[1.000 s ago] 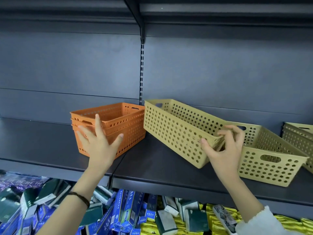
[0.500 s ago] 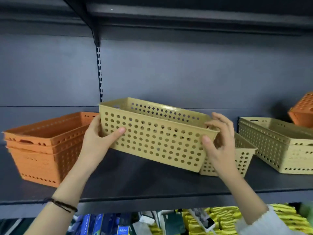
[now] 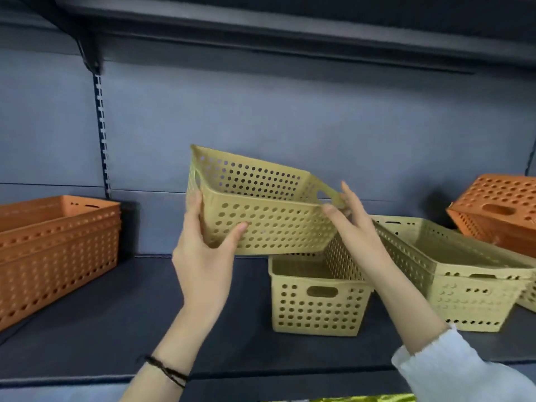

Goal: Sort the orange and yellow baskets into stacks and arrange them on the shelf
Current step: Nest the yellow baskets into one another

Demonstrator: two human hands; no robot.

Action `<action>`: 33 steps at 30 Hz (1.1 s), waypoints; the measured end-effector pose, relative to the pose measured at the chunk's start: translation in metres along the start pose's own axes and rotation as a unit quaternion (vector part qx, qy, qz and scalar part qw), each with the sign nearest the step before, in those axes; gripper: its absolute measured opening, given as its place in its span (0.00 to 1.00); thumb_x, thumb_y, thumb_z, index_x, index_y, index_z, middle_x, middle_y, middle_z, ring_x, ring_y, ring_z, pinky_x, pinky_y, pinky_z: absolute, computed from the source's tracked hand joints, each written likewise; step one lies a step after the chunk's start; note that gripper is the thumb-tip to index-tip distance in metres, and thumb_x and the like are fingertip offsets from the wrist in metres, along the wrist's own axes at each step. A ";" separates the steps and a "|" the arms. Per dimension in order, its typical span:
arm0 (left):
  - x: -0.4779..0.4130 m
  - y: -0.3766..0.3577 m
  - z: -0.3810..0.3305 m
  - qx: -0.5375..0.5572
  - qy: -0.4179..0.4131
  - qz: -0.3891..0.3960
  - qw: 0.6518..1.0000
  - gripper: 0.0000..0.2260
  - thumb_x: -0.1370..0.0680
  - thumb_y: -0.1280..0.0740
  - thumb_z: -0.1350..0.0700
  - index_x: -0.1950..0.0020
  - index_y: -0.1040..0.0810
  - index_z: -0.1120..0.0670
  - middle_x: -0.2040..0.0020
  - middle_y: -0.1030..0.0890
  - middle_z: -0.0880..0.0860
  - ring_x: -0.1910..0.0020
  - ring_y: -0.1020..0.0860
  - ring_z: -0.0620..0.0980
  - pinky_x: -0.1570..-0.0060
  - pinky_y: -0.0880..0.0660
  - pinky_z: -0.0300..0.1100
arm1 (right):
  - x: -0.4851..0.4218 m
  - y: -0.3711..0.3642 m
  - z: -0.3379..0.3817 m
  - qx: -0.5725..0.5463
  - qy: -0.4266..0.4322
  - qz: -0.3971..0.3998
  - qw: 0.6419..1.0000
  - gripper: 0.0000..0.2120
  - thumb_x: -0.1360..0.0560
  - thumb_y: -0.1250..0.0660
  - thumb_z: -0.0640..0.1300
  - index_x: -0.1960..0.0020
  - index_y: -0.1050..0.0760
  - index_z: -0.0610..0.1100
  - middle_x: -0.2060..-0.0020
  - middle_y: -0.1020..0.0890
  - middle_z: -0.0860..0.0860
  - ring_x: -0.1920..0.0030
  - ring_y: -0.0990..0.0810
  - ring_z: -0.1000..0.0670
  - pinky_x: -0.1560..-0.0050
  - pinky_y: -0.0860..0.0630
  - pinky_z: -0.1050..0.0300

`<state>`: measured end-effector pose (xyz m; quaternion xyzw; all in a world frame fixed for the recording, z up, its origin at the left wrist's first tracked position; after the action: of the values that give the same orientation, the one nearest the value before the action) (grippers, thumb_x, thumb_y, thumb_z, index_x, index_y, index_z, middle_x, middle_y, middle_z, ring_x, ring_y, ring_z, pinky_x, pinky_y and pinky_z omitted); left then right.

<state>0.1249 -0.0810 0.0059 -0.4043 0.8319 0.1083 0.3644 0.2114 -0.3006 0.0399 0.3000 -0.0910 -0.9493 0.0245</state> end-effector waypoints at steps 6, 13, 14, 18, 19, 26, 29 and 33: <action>0.043 -0.038 0.001 -0.046 -0.072 0.055 0.995 0.23 0.22 0.41 0.43 0.28 0.32 0.46 0.33 0.28 0.49 0.32 0.30 0.49 0.36 0.31 0.53 | -0.023 0.029 -0.021 0.029 -0.028 0.028 0.999 0.17 0.21 0.40 0.57 0.33 0.29 0.58 0.21 0.47 0.55 0.22 0.49 0.54 0.29 0.49 0.55; 0.063 -0.067 -0.022 -0.205 -0.272 0.112 0.933 0.16 0.19 0.40 0.48 0.32 0.27 0.39 0.34 0.32 0.51 0.33 0.37 0.53 0.33 0.44 0.49 | -0.033 0.034 -0.053 -0.196 -0.127 0.052 0.971 0.32 0.26 0.34 0.57 0.24 0.39 0.56 0.26 0.32 0.51 0.27 0.34 0.52 0.25 0.41 0.47; 0.063 -0.071 -0.024 -0.220 -0.271 0.114 0.930 0.17 0.20 0.39 0.46 0.32 0.28 0.37 0.30 0.36 0.52 0.30 0.40 0.56 0.31 0.48 0.49 | -0.033 0.036 -0.054 -0.220 -0.128 0.049 0.966 0.31 0.23 0.36 0.50 0.23 0.42 0.53 0.28 0.30 0.48 0.29 0.31 0.50 0.26 0.39 0.49; 0.047 -0.075 -0.027 -0.162 -0.128 0.121 0.971 0.43 0.37 0.30 0.30 0.27 0.48 0.30 0.22 0.54 0.48 0.22 0.52 0.53 0.29 0.51 0.51 | -0.037 0.047 -0.058 -0.263 -0.151 0.017 0.953 0.30 0.23 0.38 0.41 0.23 0.41 0.48 0.34 0.25 0.44 0.34 0.25 0.47 0.28 0.34 0.49; 0.041 -0.075 -0.027 -0.114 -0.067 0.138 0.982 0.50 0.41 0.28 0.31 0.26 0.53 0.31 0.21 0.52 0.48 0.23 0.49 0.46 0.29 0.48 0.48 | -0.040 0.050 -0.058 -0.270 -0.158 0.003 0.950 0.28 0.22 0.39 0.39 0.23 0.41 0.47 0.39 0.22 0.44 0.39 0.23 0.48 0.30 0.32 0.50; 0.046 -0.085 -0.018 -0.044 0.096 0.210 0.972 0.34 0.34 0.23 0.47 0.32 0.33 0.48 0.48 0.23 0.36 0.55 0.26 0.23 0.63 0.29 0.21 | -0.060 0.061 -0.051 -0.319 -0.173 -0.025 0.932 0.10 0.25 0.38 0.39 0.47 0.30 0.51 0.66 0.24 0.52 0.64 0.25 0.54 0.55 0.27 0.55; 0.062 -0.087 -0.018 -0.042 0.132 0.187 0.973 0.31 0.34 0.24 0.44 0.34 0.31 0.46 0.49 0.21 0.38 0.53 0.23 0.30 0.62 0.28 0.26 | -0.059 0.059 -0.054 -0.310 -0.177 0.001 0.934 0.08 0.31 0.37 0.43 0.65 0.35 0.50 0.69 0.31 0.51 0.67 0.31 0.51 0.61 0.34 0.54; 0.071 -0.092 -0.021 -0.047 0.158 0.187 0.969 0.29 0.34 0.24 0.43 0.38 0.31 0.48 0.50 0.21 0.41 0.53 0.23 0.35 0.62 0.29 0.31 | -0.058 0.059 -0.062 -0.288 -0.211 0.022 0.934 0.11 0.26 0.41 0.43 0.67 0.33 0.48 0.70 0.28 0.51 0.68 0.29 0.50 0.62 0.30 0.55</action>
<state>0.1541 -0.1928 -0.0182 -0.2707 0.9335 0.1483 0.1824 0.2944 -0.3629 0.0338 0.0710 0.1768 -0.9753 0.1114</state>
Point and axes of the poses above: each hand's wrist, its own x-axis away from the middle knuckle, its own y-axis out of the back of the hand, z = x × y, the point moved 2 cm from there along -x, towards the middle knuckle
